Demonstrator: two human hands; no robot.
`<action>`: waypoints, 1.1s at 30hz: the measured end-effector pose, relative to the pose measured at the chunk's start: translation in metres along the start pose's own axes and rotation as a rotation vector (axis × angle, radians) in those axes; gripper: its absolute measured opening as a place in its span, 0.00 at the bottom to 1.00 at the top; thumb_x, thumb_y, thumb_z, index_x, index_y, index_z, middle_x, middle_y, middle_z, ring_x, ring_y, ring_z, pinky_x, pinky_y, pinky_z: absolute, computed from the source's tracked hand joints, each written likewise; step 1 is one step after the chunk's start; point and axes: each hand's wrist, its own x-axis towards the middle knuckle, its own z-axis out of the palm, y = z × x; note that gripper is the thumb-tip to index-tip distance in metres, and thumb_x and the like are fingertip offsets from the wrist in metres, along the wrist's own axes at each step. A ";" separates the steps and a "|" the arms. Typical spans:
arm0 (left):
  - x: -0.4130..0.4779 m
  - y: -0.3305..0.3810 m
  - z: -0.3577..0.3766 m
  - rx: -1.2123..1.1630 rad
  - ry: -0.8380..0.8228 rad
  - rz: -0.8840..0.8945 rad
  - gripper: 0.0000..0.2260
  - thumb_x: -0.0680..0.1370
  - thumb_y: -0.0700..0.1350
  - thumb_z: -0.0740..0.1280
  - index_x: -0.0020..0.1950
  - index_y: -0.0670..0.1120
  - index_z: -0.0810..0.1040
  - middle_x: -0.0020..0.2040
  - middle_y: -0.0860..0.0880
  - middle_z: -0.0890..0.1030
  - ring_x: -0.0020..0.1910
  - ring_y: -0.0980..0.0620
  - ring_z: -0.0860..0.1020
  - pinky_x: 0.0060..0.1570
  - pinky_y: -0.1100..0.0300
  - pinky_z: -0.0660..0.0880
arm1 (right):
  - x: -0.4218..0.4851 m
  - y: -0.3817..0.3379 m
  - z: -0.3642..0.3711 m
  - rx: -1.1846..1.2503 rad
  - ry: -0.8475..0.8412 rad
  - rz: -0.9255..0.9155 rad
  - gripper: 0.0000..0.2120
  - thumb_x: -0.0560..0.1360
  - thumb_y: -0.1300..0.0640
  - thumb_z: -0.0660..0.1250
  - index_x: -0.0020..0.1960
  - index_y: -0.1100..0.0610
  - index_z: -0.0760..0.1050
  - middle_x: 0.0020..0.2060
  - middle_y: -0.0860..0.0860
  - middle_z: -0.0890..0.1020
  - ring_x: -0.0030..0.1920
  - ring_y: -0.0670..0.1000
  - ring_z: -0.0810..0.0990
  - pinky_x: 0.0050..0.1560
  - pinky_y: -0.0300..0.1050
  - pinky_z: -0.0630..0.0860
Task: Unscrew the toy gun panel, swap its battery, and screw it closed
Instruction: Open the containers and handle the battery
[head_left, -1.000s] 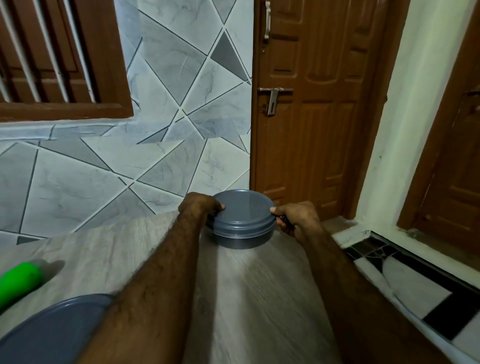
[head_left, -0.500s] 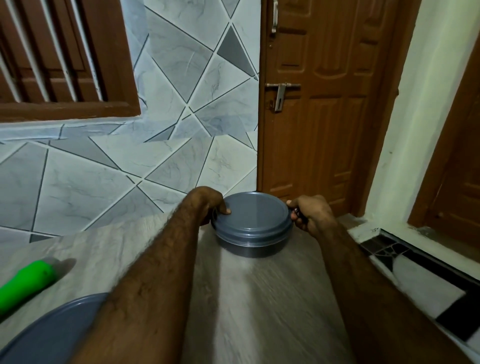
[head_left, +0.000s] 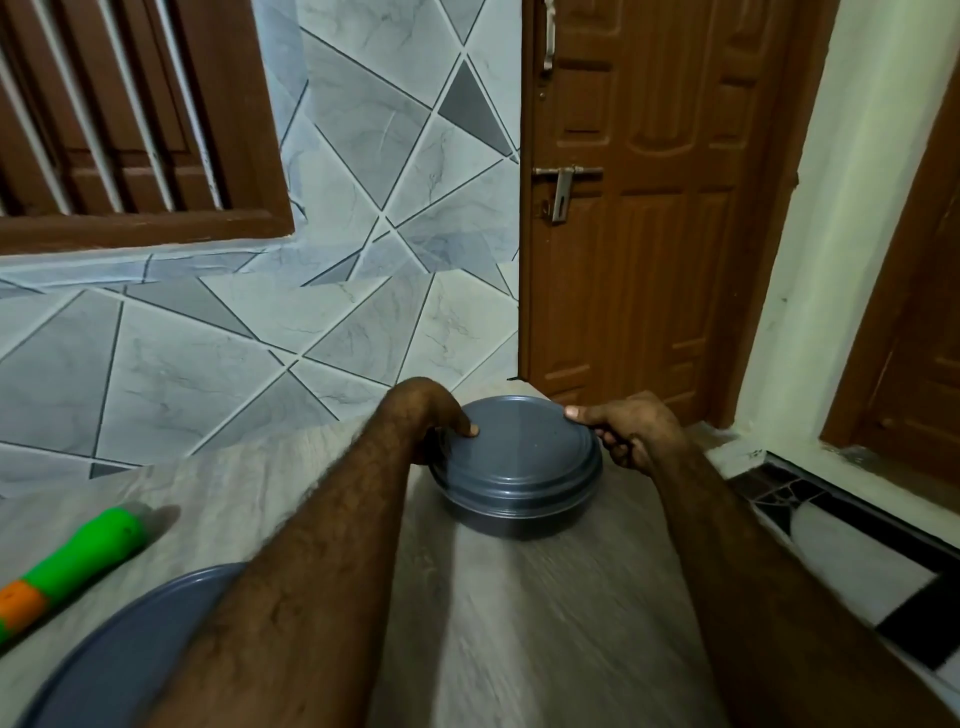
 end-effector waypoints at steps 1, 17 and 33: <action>-0.003 0.000 0.002 0.006 0.010 0.005 0.28 0.75 0.42 0.73 0.71 0.35 0.68 0.65 0.37 0.75 0.64 0.41 0.75 0.65 0.49 0.73 | -0.001 0.000 0.001 0.005 0.005 -0.002 0.15 0.67 0.58 0.78 0.32 0.60 0.73 0.24 0.52 0.71 0.22 0.46 0.64 0.19 0.35 0.59; -0.013 -0.008 0.002 -0.156 -0.020 -0.042 0.31 0.74 0.44 0.74 0.73 0.37 0.66 0.70 0.41 0.70 0.70 0.44 0.69 0.70 0.52 0.67 | 0.000 0.007 -0.001 0.130 -0.096 0.078 0.11 0.72 0.61 0.74 0.35 0.60 0.74 0.24 0.49 0.71 0.23 0.44 0.62 0.18 0.34 0.56; 0.006 -0.024 0.002 -0.344 -0.132 -0.077 0.26 0.65 0.43 0.81 0.57 0.36 0.76 0.53 0.41 0.80 0.58 0.42 0.78 0.65 0.51 0.74 | 0.007 0.010 -0.003 0.161 -0.130 0.081 0.09 0.70 0.62 0.75 0.37 0.60 0.75 0.29 0.50 0.72 0.26 0.44 0.63 0.18 0.34 0.57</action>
